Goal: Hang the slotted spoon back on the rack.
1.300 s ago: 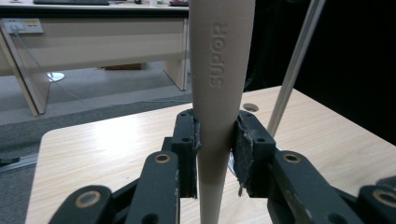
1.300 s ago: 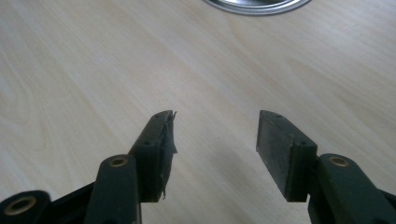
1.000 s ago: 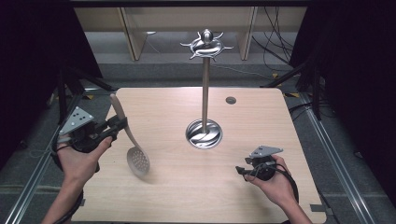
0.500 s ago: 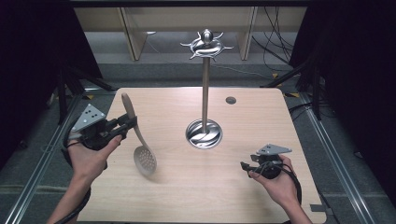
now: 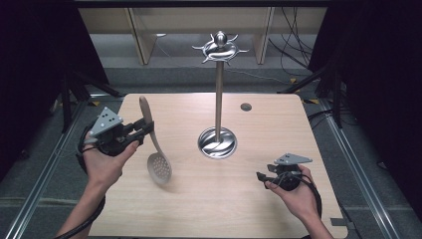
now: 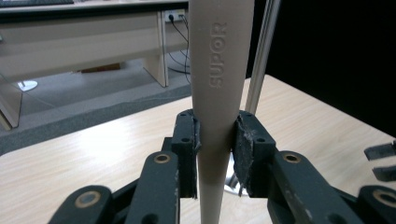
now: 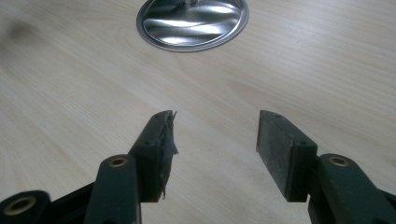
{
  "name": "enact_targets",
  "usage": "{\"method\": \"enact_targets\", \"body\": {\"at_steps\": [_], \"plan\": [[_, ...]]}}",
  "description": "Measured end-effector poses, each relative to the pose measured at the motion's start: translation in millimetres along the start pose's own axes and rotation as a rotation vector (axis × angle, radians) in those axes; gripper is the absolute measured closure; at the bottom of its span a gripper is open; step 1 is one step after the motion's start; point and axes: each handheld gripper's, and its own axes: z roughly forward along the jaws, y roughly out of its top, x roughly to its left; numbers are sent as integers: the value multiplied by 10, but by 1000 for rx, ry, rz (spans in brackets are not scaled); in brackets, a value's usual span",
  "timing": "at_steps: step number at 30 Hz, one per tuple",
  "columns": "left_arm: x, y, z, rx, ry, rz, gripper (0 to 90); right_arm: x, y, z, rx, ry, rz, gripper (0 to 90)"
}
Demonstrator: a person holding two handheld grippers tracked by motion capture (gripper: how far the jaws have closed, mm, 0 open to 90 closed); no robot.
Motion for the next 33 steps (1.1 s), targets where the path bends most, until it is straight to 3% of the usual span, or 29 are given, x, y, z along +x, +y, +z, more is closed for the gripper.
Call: {"method": "enact_targets", "body": {"at_steps": [15, 22, 23, 26, 27, 28, 32, 33], "plan": [[-145, 180, 187, -37, -28, 14, 709, 7, 3, -26, -14, -2, 11, 458], [-196, 241, 240, -50, -31, 31, 709, -2, 8, -44, -37, -26, -3, 458], [-201, 245, 249, -51, -30, 32, 709, 2, 8, -45, -35, -11, 12, 458], [-208, 254, 279, -48, -33, 32, 709, -7, 8, -55, -46, -25, 10, 458], [-214, 256, 290, -50, -37, 27, 709, 18, 2, -60, -34, -18, 46, 458], [-217, 260, 295, -46, -38, 30, 709, 19, 1, -60, -33, -13, 49, 458], [-244, 282, 329, -45, -45, 36, 709, -16, 1, -47, -41, -21, 7, 458], [-251, 288, 343, -44, -47, 36, 709, -9, -2, -46, -42, -18, 19, 458]]}}
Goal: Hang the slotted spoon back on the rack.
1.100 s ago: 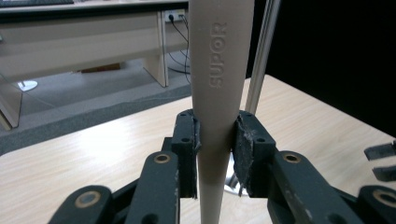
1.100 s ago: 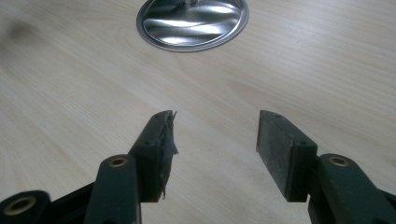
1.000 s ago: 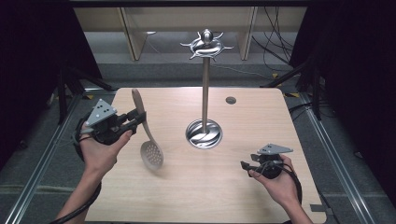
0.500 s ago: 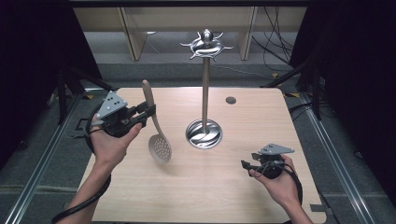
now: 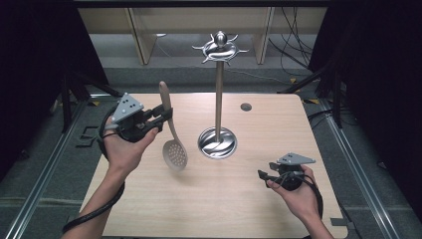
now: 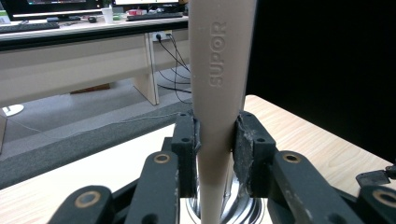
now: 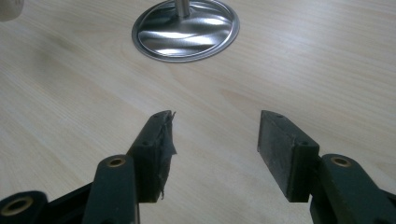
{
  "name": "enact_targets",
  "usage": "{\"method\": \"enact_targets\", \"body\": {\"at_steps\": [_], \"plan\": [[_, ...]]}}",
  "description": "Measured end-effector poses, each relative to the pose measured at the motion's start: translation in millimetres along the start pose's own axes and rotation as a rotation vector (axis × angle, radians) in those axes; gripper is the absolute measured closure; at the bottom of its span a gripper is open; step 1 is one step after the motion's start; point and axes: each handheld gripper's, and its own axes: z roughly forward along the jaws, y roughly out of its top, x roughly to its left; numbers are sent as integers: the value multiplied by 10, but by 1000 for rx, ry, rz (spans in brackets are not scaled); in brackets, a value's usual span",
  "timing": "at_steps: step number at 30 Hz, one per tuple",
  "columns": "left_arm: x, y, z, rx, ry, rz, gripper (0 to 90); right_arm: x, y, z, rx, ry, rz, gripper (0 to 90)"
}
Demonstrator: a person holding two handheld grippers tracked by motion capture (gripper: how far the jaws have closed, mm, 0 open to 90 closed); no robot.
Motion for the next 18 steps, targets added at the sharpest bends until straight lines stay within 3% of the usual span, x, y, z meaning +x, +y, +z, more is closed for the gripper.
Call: {"method": "enact_targets", "body": {"at_steps": [1, 2, 3, 5, 6, 11, 13, 18], "plan": [[-5, 4, 8, 2, 1, 1, 709, 9, -4, 0, 9, 3, 11, 457], [-11, 9, 20, 1, 1, 4, 709, -9, -2, -1, 1, -4, -12, 458], [-18, 14, 35, -3, -2, 5, 709, 11, -2, -5, 9, 7, 21, 458], [-36, 28, 55, -7, -1, 9, 709, 17, -1, -11, 16, 10, 37, 458], [-46, 36, 66, -10, -3, 11, 709, 5, -6, 0, -8, 1, 22, 458], [-96, 80, 131, -15, -14, 5, 708, -2, -3, -12, -2, -2, 18, 457], [-89, 102, 168, -25, -23, 35, 709, 0, -3, -17, -7, 1, 19, 458], [-114, 145, 229, -16, -26, 45, 709, -20, -5, 0, -16, 19, 15, 457]]}}
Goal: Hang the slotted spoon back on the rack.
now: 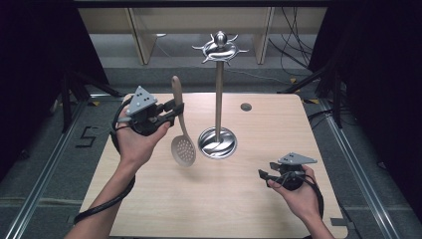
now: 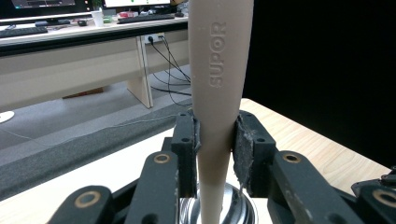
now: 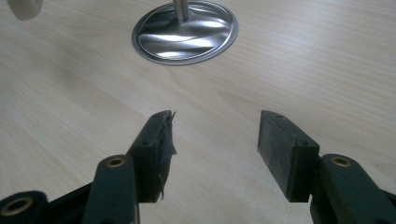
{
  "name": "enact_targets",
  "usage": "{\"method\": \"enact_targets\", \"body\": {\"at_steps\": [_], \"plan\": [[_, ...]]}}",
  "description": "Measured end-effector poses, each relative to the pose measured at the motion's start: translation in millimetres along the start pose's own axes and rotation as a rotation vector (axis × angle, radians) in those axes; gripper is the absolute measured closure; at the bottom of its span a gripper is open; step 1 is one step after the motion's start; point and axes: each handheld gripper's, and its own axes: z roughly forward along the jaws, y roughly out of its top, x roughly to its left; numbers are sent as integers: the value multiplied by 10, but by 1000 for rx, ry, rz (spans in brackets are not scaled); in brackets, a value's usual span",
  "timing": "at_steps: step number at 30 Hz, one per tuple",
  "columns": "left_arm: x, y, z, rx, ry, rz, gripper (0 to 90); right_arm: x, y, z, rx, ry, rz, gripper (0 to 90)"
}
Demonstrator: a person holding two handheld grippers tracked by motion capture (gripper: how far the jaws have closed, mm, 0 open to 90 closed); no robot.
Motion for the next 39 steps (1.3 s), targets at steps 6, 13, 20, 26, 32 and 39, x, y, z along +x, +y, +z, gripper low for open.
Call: {"method": "enact_targets", "body": {"at_steps": [6, 13, 20, 26, 32, 39], "plan": [[-27, 80, 62, 3, -2, 4, 708, -13, 2, -8, 6, -15, -13, 456], [-76, 161, 126, 19, 1, -7, 708, -13, 1, -17, 2, -14, -9, 455], [-88, 250, 194, 29, -4, 15, 708, 3, -4, -22, 8, -12, 12, 455], [-121, 329, 261, 44, -13, 29, 708, 8, -10, -15, -1, -12, 15, 454], [-139, 375, 341, 58, -16, 30, 708, -11, -12, -16, -3, -12, -6, 454], [-142, 418, 417, 75, -21, 34, 707, -11, -13, -15, -2, -13, -9, 454]]}}
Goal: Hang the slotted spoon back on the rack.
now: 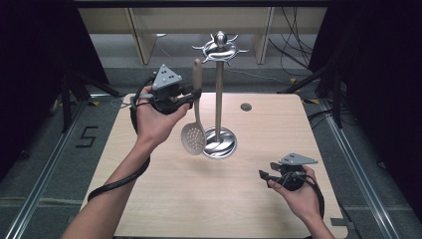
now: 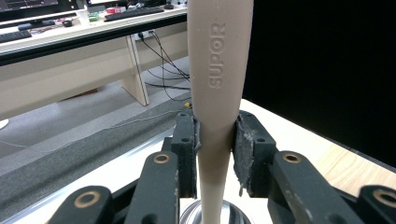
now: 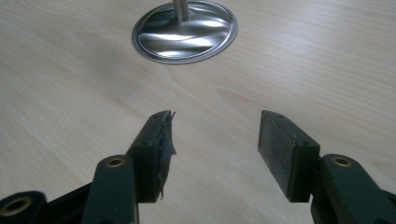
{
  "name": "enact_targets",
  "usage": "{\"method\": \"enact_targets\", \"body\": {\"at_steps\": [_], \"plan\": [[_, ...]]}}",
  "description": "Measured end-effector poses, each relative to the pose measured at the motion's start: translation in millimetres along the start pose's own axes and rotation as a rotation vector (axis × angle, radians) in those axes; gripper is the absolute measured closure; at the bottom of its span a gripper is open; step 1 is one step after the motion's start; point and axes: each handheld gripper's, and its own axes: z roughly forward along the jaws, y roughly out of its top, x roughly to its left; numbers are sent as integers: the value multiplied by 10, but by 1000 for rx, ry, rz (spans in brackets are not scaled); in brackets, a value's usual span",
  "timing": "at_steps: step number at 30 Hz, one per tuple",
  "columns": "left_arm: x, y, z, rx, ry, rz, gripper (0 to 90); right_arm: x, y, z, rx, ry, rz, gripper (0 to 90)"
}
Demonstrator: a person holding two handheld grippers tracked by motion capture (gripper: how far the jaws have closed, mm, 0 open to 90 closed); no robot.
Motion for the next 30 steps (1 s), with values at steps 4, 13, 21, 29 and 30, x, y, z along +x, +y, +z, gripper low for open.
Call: {"method": "enact_targets", "body": {"at_steps": [4, 13, 21, 29, 30], "plan": [[-10, 11, 33, 8, 0, 0, 707, -1, -2, 0, -5, 2, -1, 453], [-10, 28, 121, 40, -4, -5, 707, -1, -3, 1, -2, 6, -2, 452], [-7, 40, 187, 41, -14, 7, 700, 3, -2, -4, 7, 5, -6, 450], [18, -24, 43, -38, -17, 16, 485, 12, -3, -3, 21, 28, 4, 447], [24, -55, -8, -42, -19, 22, 462, 11, -4, -2, 21, 24, -1, 447]]}}
